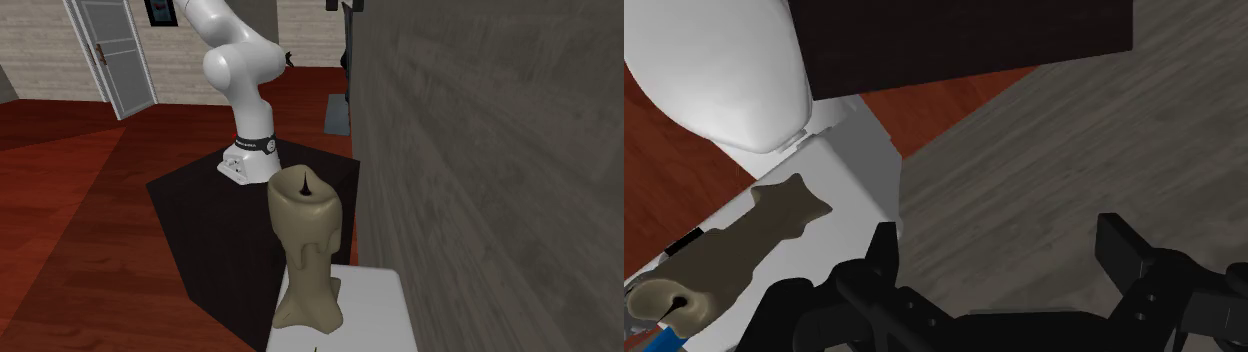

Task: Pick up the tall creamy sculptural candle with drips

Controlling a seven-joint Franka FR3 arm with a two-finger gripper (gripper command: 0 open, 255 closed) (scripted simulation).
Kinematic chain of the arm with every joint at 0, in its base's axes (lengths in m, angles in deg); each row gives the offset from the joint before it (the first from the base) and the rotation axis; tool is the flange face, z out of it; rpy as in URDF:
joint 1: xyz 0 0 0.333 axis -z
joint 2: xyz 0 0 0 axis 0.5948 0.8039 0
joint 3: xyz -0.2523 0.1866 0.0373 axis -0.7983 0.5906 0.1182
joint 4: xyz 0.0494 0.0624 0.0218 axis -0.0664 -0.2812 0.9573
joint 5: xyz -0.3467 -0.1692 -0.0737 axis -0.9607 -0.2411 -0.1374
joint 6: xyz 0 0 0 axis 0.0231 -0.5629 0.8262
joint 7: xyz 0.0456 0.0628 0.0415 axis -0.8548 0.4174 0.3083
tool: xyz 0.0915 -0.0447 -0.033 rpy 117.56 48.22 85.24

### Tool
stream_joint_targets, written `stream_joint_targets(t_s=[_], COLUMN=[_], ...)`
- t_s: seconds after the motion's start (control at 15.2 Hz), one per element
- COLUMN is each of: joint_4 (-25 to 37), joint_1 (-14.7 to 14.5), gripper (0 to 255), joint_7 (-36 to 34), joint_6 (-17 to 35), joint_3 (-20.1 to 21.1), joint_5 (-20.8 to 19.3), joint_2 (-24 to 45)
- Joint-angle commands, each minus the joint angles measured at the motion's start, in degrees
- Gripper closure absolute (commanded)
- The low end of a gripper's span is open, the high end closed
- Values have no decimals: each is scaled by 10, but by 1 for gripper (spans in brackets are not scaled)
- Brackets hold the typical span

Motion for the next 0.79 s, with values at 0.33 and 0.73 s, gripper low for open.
stream_joint_targets(t_s=[0.33, 0.73], joint_4=[-51, -74], joint_1=[-6, -13], gripper=[0, 0], joint_7=[134, 297], joint_6=[38, 94], joint_3=[-85, -198], joint_5=[-56, -121], joint_2=[-36, -34])
